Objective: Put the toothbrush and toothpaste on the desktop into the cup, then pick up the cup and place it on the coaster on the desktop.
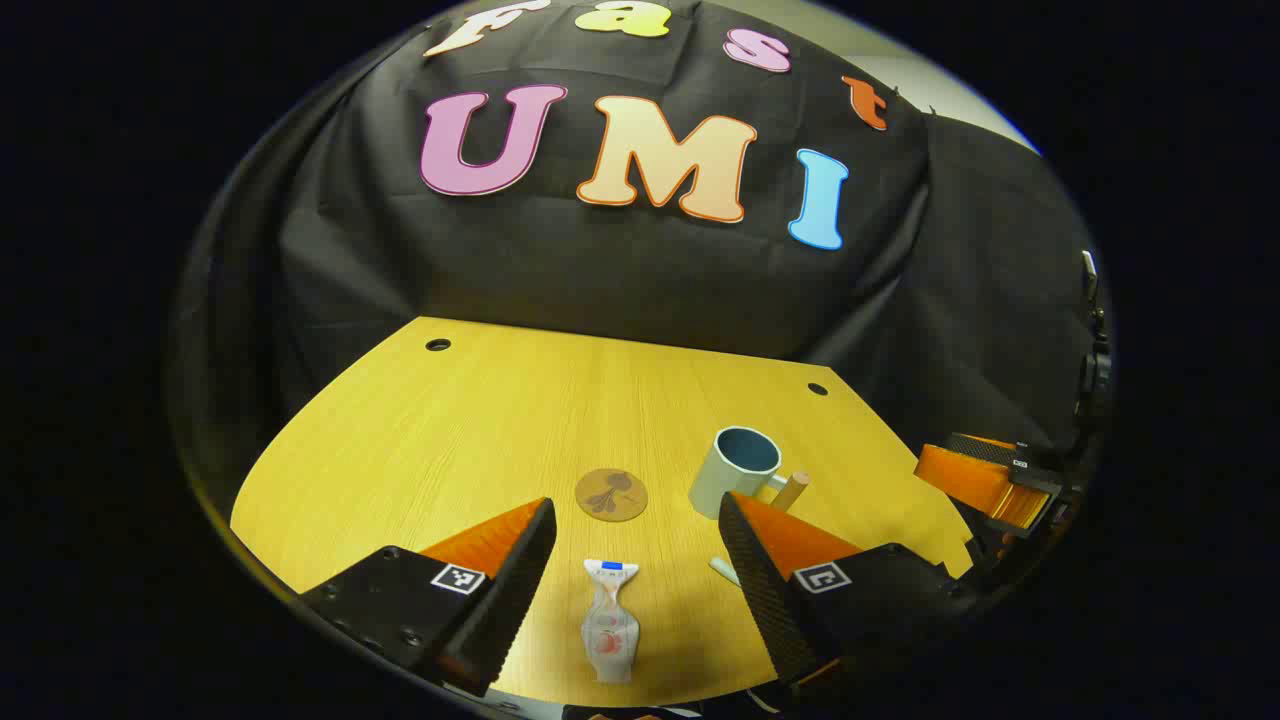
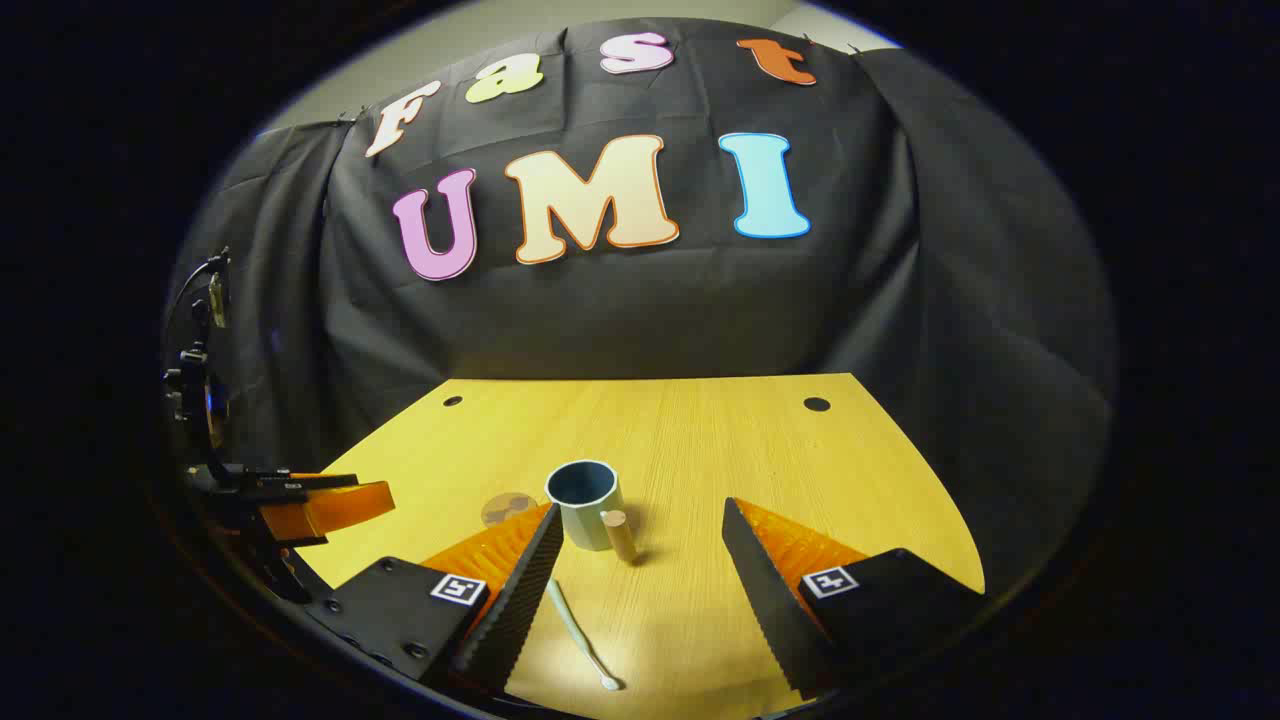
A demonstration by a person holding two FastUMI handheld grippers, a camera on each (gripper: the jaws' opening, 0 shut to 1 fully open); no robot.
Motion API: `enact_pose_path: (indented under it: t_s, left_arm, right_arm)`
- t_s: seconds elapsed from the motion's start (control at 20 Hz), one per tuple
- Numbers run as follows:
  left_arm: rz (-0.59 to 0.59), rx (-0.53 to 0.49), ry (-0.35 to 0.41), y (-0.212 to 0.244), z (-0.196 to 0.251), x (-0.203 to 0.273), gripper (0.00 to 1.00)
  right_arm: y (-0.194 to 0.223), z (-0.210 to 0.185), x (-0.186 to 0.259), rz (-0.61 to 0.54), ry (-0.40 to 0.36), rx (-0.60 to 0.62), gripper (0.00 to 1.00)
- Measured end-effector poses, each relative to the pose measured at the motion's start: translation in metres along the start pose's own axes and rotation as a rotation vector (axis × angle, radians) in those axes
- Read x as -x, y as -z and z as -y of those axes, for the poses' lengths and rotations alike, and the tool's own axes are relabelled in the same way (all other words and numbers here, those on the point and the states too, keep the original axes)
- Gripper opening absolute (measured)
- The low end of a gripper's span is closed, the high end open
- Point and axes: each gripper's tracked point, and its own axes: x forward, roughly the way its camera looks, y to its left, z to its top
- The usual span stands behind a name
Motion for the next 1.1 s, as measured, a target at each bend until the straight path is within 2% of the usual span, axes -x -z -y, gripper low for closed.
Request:
enact_pose_path:
  t_s: [0.65, 1.1]
  left_arm:
    - [-0.039, 0.005, -0.024, 0.008, -0.014, 0.000, 0.96]
    - [-0.058, -0.016, -0.025, 0.013, -0.024, 0.006, 0.95]
  right_arm:
    - [0.012, 0.008, -0.003, -0.039, 0.033, -0.006, 0.98]
    - [0.019, -0.011, -0.011, -0.077, -0.001, 0.033, 0.98]
